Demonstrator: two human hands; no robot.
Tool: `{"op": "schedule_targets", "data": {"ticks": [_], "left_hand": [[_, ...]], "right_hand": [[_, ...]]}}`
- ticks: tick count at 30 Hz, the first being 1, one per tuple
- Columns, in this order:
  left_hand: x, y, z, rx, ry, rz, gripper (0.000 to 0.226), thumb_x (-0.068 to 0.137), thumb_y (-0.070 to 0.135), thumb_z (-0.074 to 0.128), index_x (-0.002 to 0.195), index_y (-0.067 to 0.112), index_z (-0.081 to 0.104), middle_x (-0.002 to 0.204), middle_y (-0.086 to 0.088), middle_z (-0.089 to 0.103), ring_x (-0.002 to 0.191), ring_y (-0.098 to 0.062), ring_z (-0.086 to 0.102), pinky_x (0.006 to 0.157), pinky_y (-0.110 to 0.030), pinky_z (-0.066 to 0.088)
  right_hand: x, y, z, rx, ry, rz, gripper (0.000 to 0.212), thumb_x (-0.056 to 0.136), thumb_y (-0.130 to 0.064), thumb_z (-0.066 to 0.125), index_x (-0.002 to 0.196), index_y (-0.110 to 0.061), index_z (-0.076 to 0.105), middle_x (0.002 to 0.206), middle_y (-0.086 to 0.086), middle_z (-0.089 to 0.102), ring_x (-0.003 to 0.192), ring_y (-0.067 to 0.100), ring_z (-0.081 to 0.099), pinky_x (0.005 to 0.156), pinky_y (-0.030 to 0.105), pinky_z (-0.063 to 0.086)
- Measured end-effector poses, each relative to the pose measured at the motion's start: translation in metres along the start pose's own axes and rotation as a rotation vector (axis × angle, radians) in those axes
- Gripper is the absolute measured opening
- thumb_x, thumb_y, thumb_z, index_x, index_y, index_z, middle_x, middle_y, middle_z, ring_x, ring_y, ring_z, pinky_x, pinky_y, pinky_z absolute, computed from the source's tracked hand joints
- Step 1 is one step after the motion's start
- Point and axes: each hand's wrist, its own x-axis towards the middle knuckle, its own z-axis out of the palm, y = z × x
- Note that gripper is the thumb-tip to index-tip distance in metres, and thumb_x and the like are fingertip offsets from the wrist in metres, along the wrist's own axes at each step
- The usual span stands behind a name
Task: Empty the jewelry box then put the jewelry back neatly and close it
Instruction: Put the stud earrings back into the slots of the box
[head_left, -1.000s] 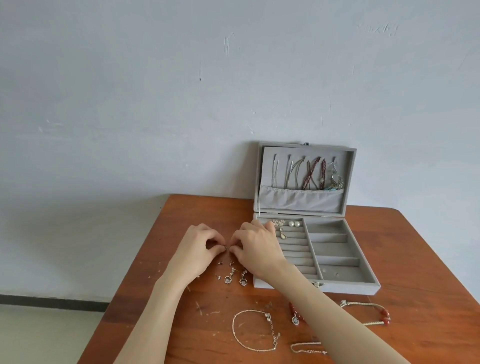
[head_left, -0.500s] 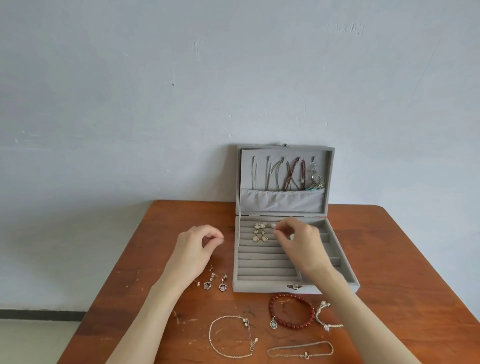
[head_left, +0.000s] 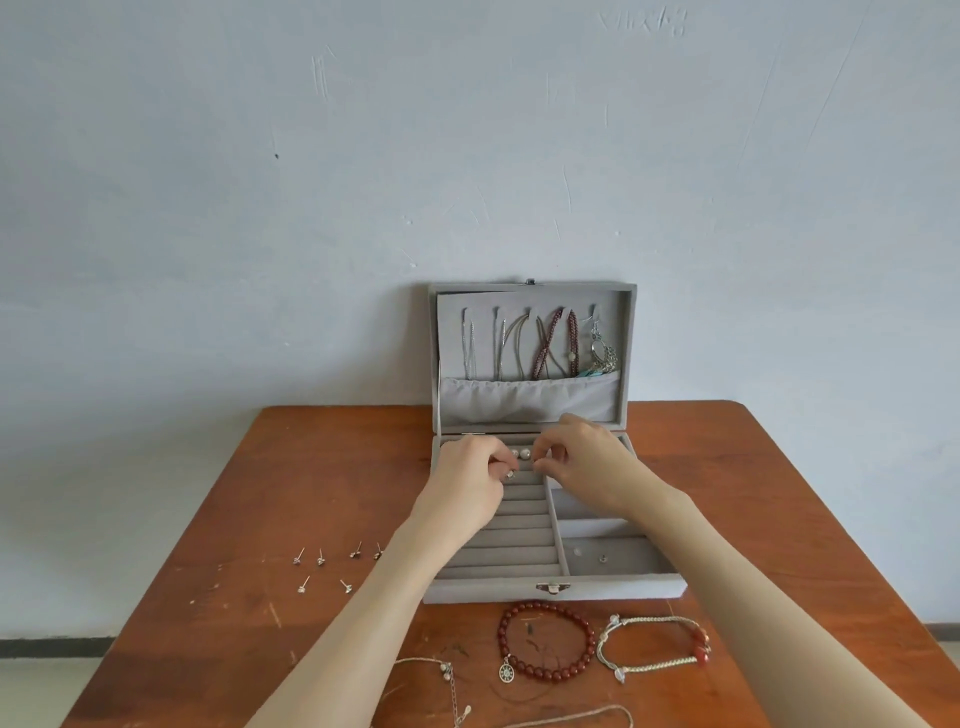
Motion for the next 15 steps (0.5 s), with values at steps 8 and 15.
{"op": "schedule_targets", "data": {"ticks": [8, 15], "left_hand": [[0.013, -0.004, 0.009, 0.028, -0.012, -0.091, 0.024, 0.092, 0.008, 0.049, 0.090, 0.019, 0.070, 0.108, -0.006, 0.065, 0.102, -0.024, 0.056, 0.072, -0.026, 0.043], [0.014, 0.000, 0.013, 0.065, 0.039, -0.067, 0.016, 0.088, 0.010, 0.052, 0.095, 0.016, 0.065, 0.098, -0.004, 0.067, 0.105, -0.024, 0.054, 0.090, -0.038, 0.046]], "right_hand": [[0.012, -0.003, -0.004, -0.053, -0.147, -0.031, 0.018, 0.088, -0.022, 0.057, 0.101, -0.014, 0.068, 0.087, -0.006, 0.044, 0.099, 0.021, 0.055, 0.080, 0.026, 0.036], [0.012, -0.002, -0.004, -0.020, -0.130, -0.011, 0.018, 0.087, -0.022, 0.059, 0.099, -0.014, 0.069, 0.095, 0.002, 0.060, 0.099, 0.021, 0.057, 0.077, 0.025, 0.038]]}}
